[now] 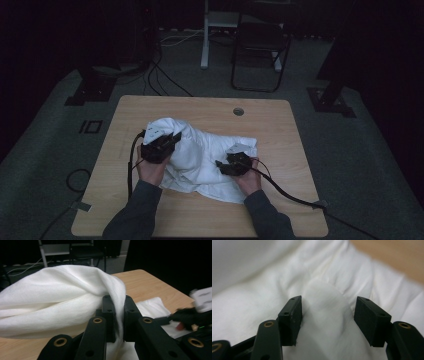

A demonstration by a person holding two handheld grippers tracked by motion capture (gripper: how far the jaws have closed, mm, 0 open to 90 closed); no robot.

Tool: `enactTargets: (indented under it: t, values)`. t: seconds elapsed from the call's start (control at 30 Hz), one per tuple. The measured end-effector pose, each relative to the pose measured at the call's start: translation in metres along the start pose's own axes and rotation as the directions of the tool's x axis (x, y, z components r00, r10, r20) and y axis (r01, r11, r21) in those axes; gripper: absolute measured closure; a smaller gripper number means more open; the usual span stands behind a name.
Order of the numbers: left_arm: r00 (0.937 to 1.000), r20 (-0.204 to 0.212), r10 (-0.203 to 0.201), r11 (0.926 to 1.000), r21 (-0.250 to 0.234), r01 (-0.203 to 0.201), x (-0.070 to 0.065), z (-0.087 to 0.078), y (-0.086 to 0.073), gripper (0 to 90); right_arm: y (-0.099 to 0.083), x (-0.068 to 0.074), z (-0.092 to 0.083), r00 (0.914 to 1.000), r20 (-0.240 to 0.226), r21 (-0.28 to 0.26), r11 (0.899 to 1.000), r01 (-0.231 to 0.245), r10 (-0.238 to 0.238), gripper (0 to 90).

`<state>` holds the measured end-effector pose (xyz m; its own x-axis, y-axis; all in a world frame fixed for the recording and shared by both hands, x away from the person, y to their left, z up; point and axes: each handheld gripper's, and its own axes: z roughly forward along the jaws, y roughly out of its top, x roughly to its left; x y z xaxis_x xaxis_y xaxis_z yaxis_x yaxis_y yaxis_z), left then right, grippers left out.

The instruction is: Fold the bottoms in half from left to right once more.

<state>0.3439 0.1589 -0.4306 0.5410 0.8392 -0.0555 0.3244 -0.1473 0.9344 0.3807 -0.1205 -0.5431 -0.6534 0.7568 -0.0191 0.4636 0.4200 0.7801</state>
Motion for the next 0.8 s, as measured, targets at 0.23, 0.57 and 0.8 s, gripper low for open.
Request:
enactTargets:
  t: [0.23, 0.57, 0.8]
  values:
    - [0.9986, 0.041, 0.033, 0.9994, 0.006, -0.033, -0.019, 0.013, 0.005, 83.4, -0.004, 0.006, 0.017, 0.9952, -0.086, -0.039, 0.998, -0.050, 0.047, 46.3]
    - [0.9945, 0.066, 0.081, 0.9959, 0.033, -0.084, -0.036, 0.023, 0.001, 83.4, -0.011, -0.019, -0.025, 0.9980, 0.061, -0.026, 1.000, 0.016, -0.014, 39.0]
    - [0.9891, 0.098, 0.110, 0.9925, 0.043, -0.114, -0.052, 0.034, 0.004, 83.4, -0.023, -0.024, -0.003, 0.9973, 0.072, 0.066, 0.998, -0.020, 0.015, 41.3]
